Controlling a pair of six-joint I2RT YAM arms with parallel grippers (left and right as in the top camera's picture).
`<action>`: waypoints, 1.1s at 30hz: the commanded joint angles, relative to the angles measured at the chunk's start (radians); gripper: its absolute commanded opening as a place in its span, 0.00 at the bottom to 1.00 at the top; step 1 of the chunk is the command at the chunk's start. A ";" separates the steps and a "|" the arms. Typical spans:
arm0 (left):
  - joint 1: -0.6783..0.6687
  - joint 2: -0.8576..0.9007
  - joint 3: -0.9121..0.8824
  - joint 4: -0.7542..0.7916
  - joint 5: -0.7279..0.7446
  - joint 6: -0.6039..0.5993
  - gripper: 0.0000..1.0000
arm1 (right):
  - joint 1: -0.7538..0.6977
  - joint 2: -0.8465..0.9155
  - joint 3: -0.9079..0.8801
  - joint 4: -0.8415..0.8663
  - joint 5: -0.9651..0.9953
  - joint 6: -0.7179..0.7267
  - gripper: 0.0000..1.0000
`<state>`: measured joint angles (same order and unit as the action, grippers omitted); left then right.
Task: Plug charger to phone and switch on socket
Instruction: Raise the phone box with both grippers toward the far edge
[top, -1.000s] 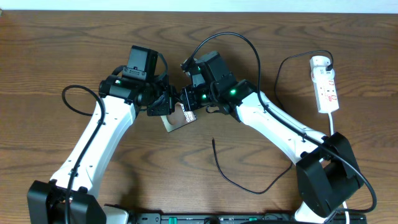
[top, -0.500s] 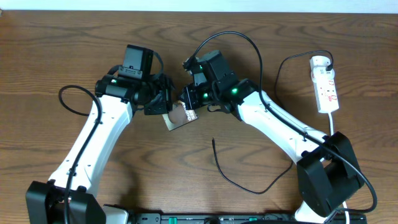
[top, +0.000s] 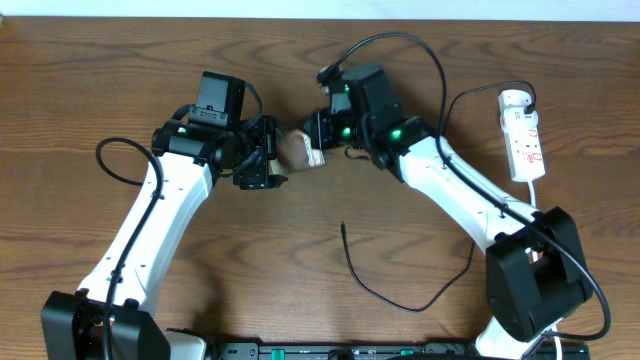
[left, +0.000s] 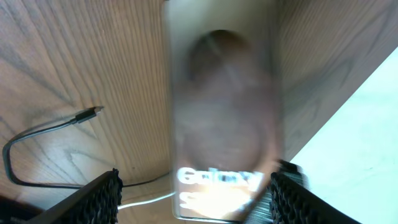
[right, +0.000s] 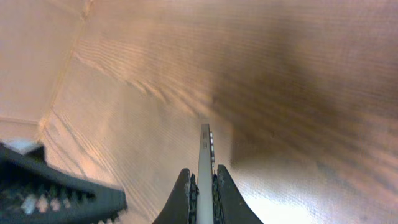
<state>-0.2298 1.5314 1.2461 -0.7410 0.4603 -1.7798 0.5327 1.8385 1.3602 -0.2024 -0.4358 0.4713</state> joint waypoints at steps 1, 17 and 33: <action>0.008 -0.014 0.020 -0.005 0.011 0.010 0.74 | -0.039 -0.008 0.018 0.057 -0.054 0.105 0.01; 0.053 -0.014 0.020 0.214 0.030 0.311 0.94 | -0.207 -0.008 0.018 0.132 -0.053 0.578 0.01; 0.061 -0.014 0.020 0.647 0.093 0.534 0.96 | -0.233 -0.008 0.018 0.507 -0.064 1.152 0.02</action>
<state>-0.1791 1.5295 1.2476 -0.1211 0.5373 -1.2758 0.3233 1.8397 1.3594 0.2707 -0.4843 1.4944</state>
